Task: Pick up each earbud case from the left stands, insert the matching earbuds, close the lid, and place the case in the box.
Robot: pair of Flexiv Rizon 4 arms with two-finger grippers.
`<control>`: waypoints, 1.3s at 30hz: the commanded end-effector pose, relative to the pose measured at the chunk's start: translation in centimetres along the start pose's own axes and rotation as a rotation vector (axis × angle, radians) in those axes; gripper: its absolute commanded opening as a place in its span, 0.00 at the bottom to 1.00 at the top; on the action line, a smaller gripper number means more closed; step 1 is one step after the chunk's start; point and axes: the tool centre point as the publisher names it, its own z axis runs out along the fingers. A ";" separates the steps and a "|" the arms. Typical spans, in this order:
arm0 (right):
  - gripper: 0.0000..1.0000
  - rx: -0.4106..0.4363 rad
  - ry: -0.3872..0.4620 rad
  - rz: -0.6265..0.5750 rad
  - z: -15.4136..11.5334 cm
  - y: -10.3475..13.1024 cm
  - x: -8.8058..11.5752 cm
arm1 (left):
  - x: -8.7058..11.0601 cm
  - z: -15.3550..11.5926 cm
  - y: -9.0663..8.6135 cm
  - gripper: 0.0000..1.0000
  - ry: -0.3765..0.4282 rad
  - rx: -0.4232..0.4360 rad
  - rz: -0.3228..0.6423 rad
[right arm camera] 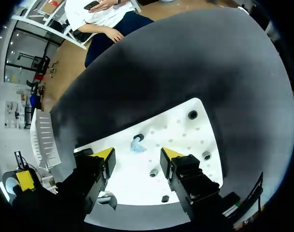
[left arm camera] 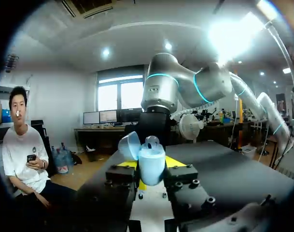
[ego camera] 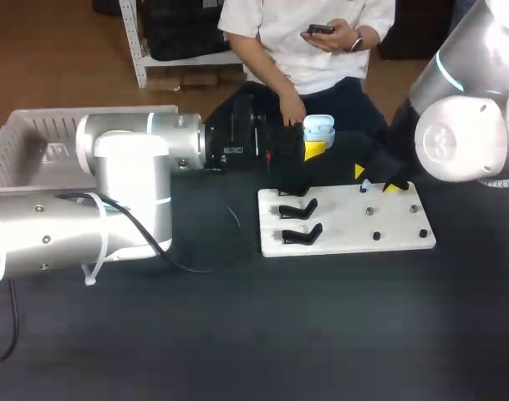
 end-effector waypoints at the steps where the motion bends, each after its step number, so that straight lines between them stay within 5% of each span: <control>1: 0.58 -0.007 -0.003 -0.002 0.4 -0.2 0.2 | 0.1 0.0 -0.1 0.00 -0.006 -0.005 0.005; 8: 0.68 -0.024 -0.003 -0.010 0.9 0.0 0.3 | 0.1 0.0 -0.1 0.00 -0.006 -0.005 0.005; 14: 0.47 -0.024 0.002 -0.018 1.1 0.4 0.3 | 0.1 0.0 -0.1 0.00 -0.006 -0.005 0.005; 39: 0.32 -0.017 0.015 -0.041 1.6 0.6 0.5 | 0.1 0.0 -0.1 0.00 -0.006 -0.005 0.005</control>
